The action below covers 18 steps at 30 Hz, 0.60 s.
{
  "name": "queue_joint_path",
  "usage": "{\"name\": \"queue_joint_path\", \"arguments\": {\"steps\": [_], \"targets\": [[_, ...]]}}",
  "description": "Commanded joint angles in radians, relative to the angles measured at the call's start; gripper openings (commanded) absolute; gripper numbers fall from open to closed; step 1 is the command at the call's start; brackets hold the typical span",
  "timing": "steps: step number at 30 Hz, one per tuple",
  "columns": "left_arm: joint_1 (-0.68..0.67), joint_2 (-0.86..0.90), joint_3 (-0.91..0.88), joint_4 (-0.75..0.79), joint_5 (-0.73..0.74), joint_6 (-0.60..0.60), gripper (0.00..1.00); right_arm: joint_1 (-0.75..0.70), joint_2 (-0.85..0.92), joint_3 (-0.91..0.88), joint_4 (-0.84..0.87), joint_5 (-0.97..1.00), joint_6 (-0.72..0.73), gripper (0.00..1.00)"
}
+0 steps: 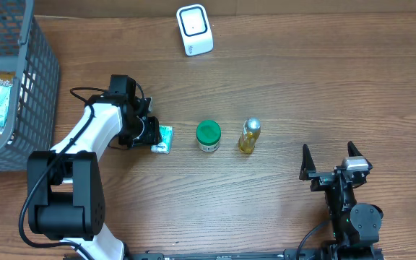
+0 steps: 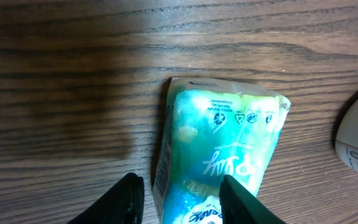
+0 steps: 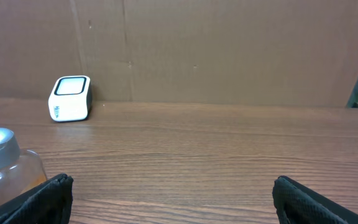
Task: Scan the item barcode
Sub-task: 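Release the jar and move the left gripper left to a small teal packet, then close the left gripper on the small teal packet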
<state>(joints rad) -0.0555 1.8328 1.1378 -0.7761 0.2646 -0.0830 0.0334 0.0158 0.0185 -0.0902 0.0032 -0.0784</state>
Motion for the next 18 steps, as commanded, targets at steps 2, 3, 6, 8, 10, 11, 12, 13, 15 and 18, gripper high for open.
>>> {"name": "queue_joint_path", "arguments": {"steps": [2, 3, 6, 8, 10, 11, 12, 13, 15, 18], "targets": [[-0.004, -0.013, -0.006, 0.007, -0.013, -0.018, 0.42, 0.0, -0.002, -0.011, 0.006, -0.006, -0.001, 1.0], [-0.004, -0.013, -0.006, 0.009, -0.013, -0.019, 0.41, 0.0, -0.002, -0.011, 0.006, -0.006, -0.001, 1.0], [-0.004, -0.013, -0.006, 0.015, -0.011, -0.019, 0.4, 0.0, -0.002, -0.011, 0.006, -0.006, -0.001, 1.0], [-0.004, -0.013, -0.006, 0.018, -0.011, -0.023, 0.4, 0.0, -0.002, -0.011, 0.006, -0.006, -0.001, 1.0], [-0.004, -0.013, -0.006, 0.021, -0.012, -0.035, 0.4, 0.0, -0.002, -0.011, 0.006, -0.006, -0.001, 1.0], [-0.004, -0.011, -0.006, 0.024, -0.012, -0.04, 0.4, 0.0, -0.002, -0.011, 0.006, -0.006, -0.001, 1.0], [-0.005, -0.009, -0.006, 0.026, -0.011, -0.05, 0.39, 0.0, -0.002, -0.011, 0.006, -0.006, -0.001, 1.0], [-0.005, -0.007, -0.006, 0.029, -0.011, -0.053, 0.39, 0.0, -0.002, -0.011, 0.006, -0.006, -0.001, 1.0], [-0.005, 0.0, -0.006, 0.029, -0.01, -0.053, 0.38, 0.0, -0.002, -0.011, 0.006, -0.006, -0.001, 1.0], [-0.005, 0.015, -0.006, 0.028, -0.01, -0.053, 0.38, 0.0, -0.002, -0.011, 0.006, -0.006, -0.001, 1.0]]}}
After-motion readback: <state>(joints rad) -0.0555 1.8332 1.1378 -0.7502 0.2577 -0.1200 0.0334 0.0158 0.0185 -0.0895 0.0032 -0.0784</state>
